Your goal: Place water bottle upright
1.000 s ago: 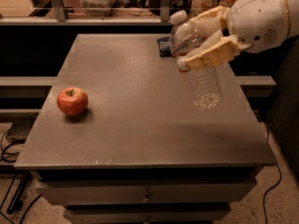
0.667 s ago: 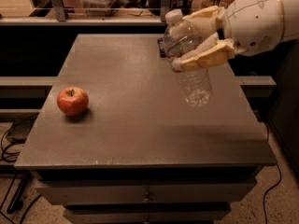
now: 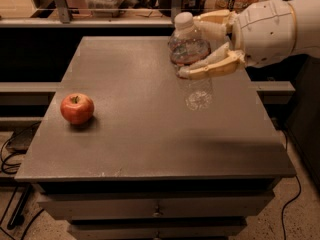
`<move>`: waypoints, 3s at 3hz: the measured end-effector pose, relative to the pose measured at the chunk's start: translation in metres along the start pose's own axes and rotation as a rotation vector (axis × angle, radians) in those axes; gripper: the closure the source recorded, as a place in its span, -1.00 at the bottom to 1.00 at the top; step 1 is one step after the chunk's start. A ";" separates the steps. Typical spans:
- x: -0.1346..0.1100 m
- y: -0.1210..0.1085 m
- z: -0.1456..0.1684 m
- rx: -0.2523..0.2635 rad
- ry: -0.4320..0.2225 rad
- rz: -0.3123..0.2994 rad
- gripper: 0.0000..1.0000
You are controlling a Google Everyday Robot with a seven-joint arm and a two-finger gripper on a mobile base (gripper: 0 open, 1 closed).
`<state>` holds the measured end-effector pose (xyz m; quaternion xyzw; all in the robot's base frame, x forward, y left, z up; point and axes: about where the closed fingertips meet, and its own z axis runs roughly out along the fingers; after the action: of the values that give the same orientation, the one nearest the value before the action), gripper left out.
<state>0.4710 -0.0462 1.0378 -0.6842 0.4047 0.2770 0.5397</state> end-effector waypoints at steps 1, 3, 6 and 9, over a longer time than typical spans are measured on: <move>0.000 0.000 0.000 0.001 -0.008 -0.012 1.00; 0.006 0.005 -0.004 0.007 -0.024 -0.010 1.00; 0.035 0.016 -0.014 0.104 -0.092 -0.023 1.00; 0.072 0.039 -0.013 0.184 -0.110 0.078 0.19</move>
Offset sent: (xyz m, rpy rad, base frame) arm -0.0028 -0.0069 -0.0067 -0.0436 0.0261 0.0066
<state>0.4744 -0.0802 0.9628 -0.5992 0.4244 0.2966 0.6106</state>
